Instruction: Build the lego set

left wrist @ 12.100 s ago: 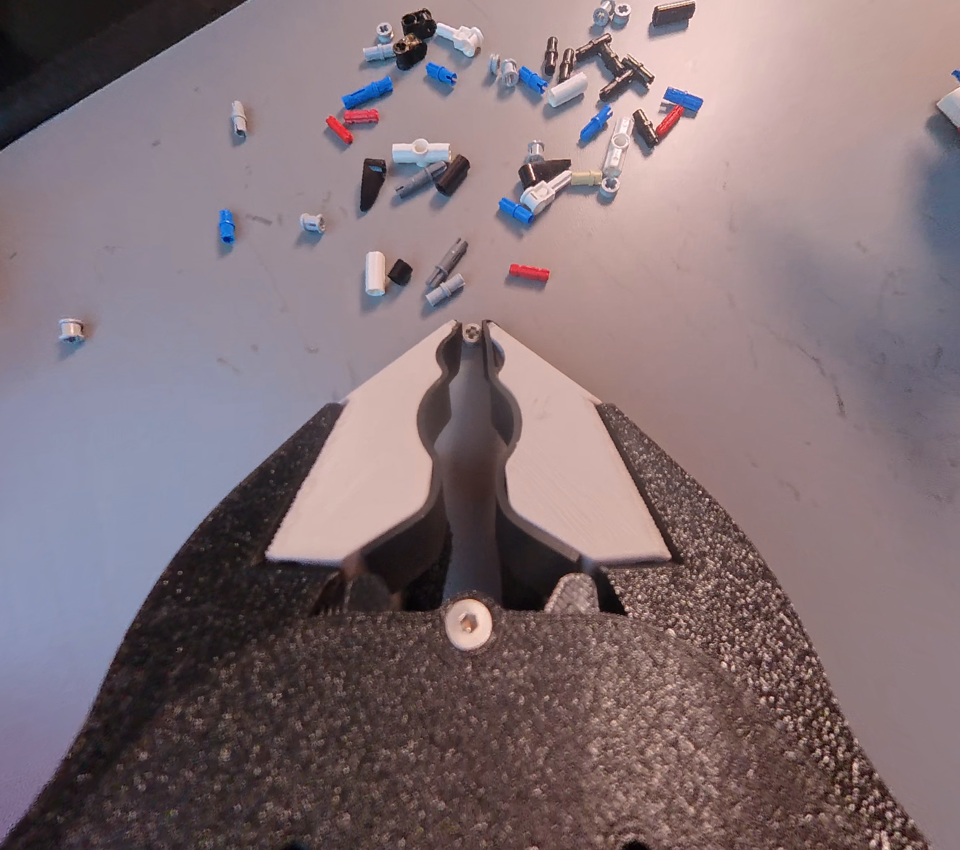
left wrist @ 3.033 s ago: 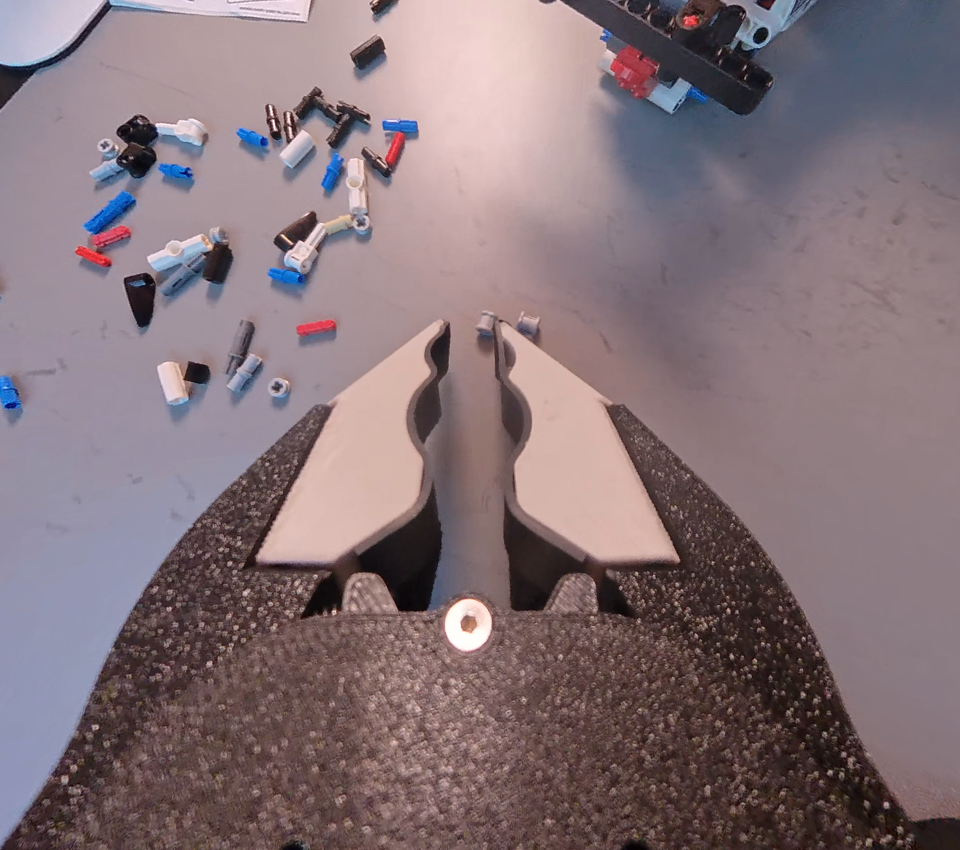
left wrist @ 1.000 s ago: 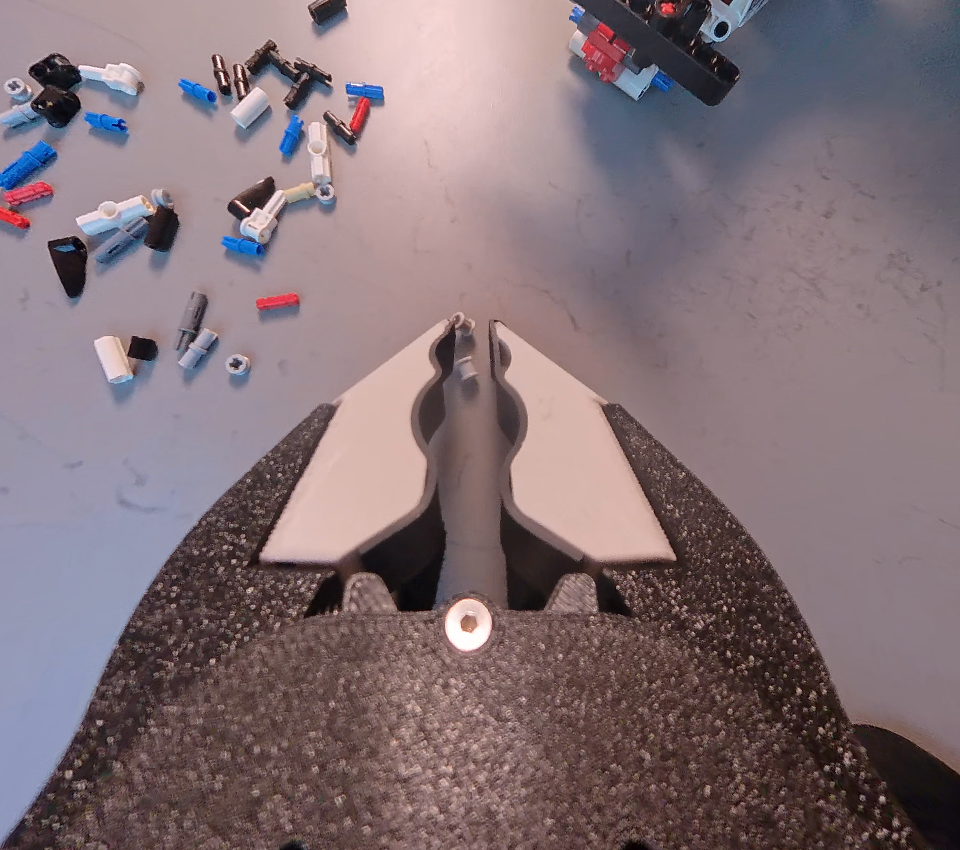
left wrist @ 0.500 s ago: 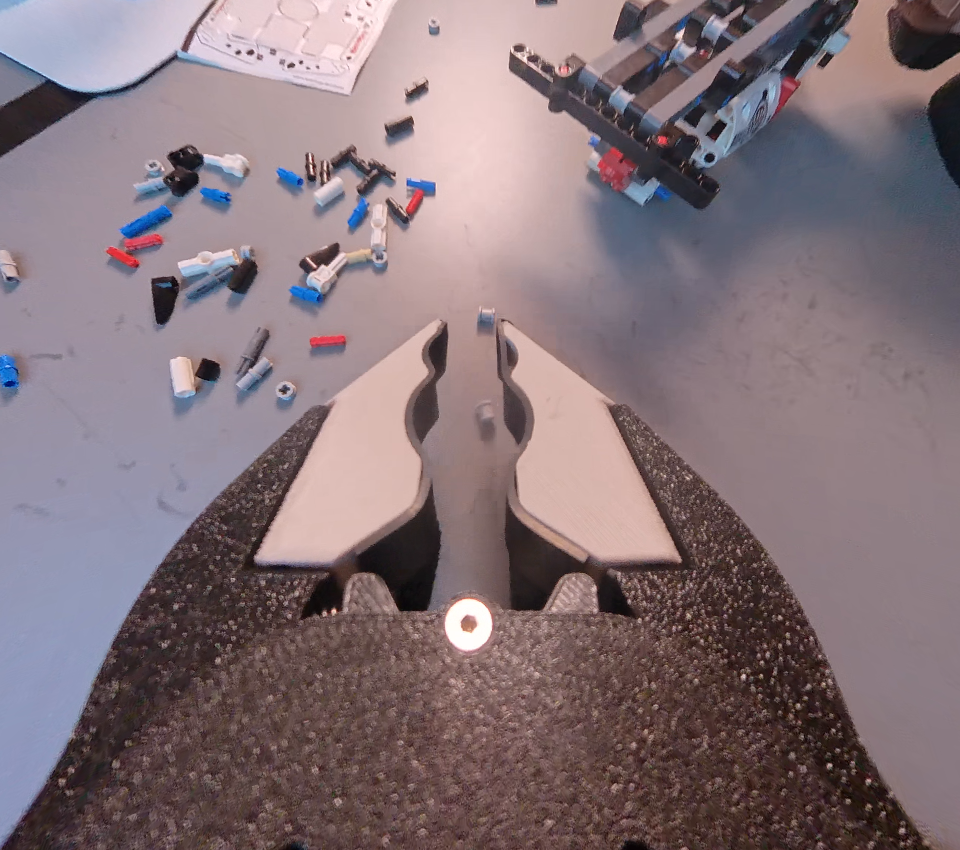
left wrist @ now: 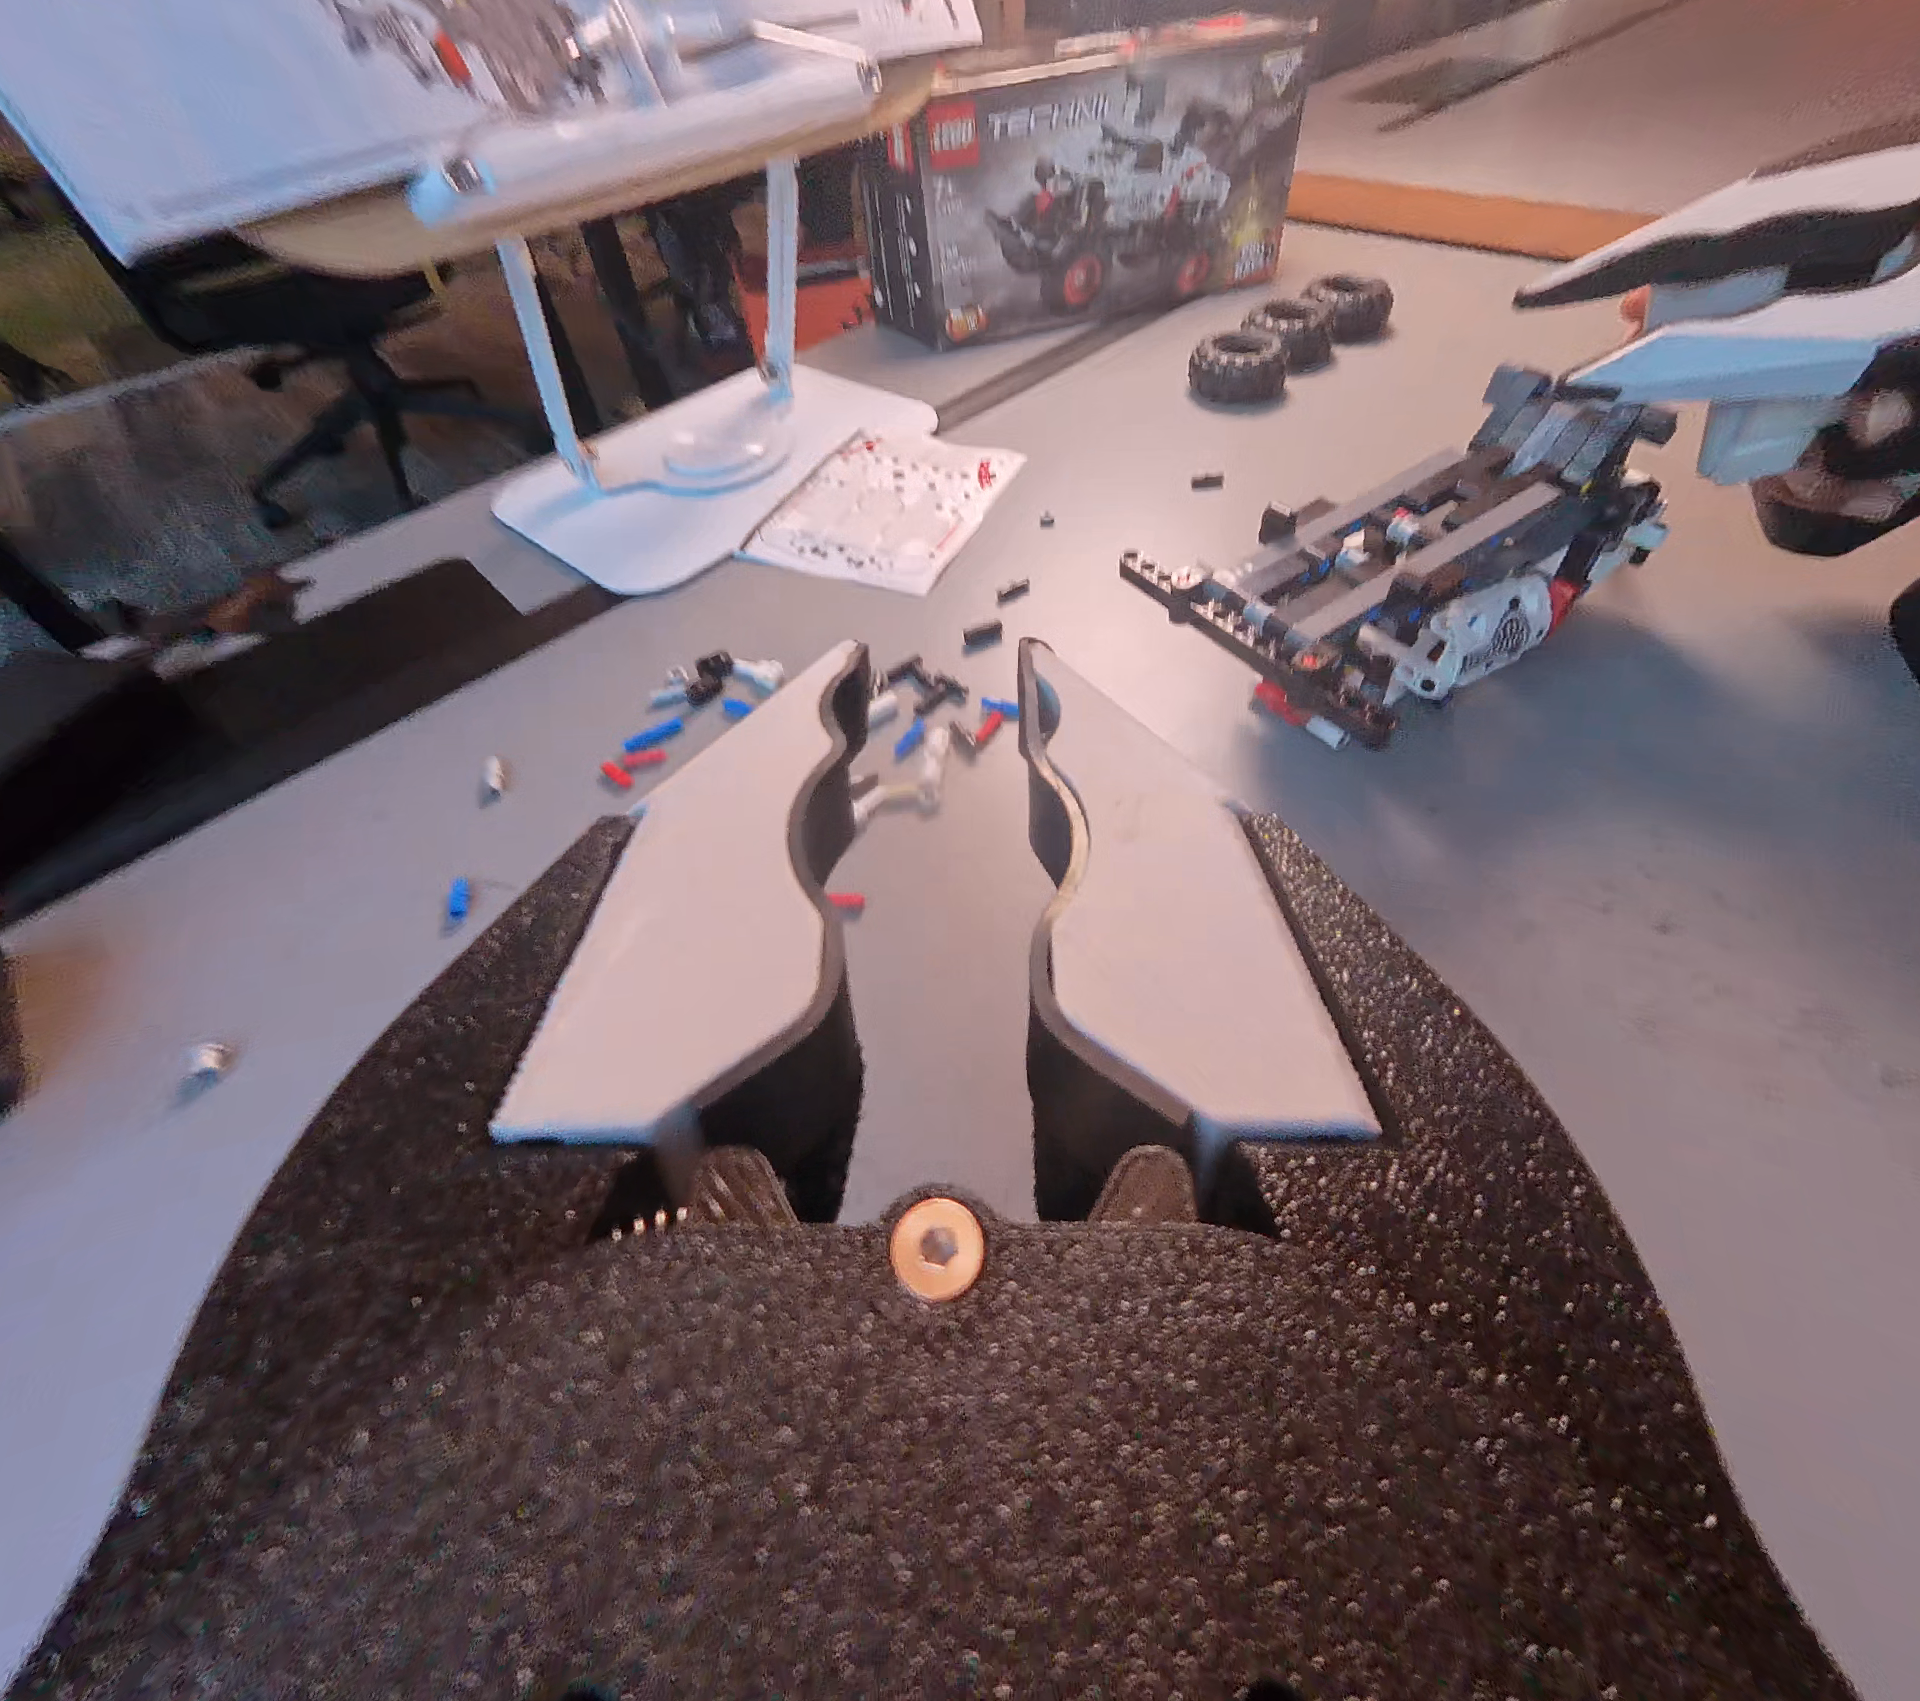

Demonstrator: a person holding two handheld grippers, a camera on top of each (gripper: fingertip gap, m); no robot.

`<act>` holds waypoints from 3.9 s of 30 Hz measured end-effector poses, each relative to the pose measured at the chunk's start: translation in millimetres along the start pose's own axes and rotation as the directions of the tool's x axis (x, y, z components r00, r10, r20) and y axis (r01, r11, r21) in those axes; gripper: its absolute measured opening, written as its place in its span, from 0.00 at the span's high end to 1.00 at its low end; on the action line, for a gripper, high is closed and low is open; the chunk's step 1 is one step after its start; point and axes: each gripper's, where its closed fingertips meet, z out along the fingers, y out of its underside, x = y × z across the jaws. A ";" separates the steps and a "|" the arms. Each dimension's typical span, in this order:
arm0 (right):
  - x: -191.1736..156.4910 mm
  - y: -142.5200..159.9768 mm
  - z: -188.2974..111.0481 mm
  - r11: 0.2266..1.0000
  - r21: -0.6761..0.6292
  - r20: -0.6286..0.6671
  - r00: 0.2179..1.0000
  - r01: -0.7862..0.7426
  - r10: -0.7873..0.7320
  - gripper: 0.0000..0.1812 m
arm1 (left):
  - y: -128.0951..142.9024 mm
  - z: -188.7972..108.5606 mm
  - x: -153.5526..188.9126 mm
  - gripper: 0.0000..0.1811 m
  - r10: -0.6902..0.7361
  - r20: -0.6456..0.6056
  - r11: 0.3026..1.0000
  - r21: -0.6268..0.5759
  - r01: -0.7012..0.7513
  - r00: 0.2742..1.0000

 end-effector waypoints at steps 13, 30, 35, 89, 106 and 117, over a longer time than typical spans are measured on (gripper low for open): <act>4.9 1.3 -1.6 1.000 0.010 -0.052 0.999 0.009 -0.009 0.79 | -43.9 -229.7 -145.9 0.85 -0.038 0.469 0.976 -0.170 0.133 0.882; 5.7 14.0 2.9 0.997 -0.044 -0.102 0.992 0.071 -0.075 0.80 | 199.4 -249.7 -230.8 0.89 -0.007 0.209 0.357 -0.913 0.197 0.978; 9.8 15.7 2.6 0.998 -0.045 -0.105 0.993 0.053 -0.057 0.80 | 200.1 -245.8 -224.7 0.98 -0.012 0.155 0.338 -0.929 0.150 0.988; 9.3 6.2 -9.8 1.000 0.007 -0.084 0.996 0.005 -0.004 0.80 | 171.7 -263.9 -264.5 0.89 0.069 0.398 0.447 -0.832 0.329 0.915; 6.8 6.5 -11.4 1.000 -0.002 -0.087 0.996 0.029 -0.029 0.81 | 195.1 -257.4 -267.9 0.99 0.030 0.393 0.313 -0.877 0.364 0.919; 13.4 -1.7 -19.5 0.999 0.040 -0.081 0.997 -0.003 0.007 0.79 | -17.2 -179.9 -122.0 0.98 0.181 0.107 0.701 -0.712 -0.052 0.978</act>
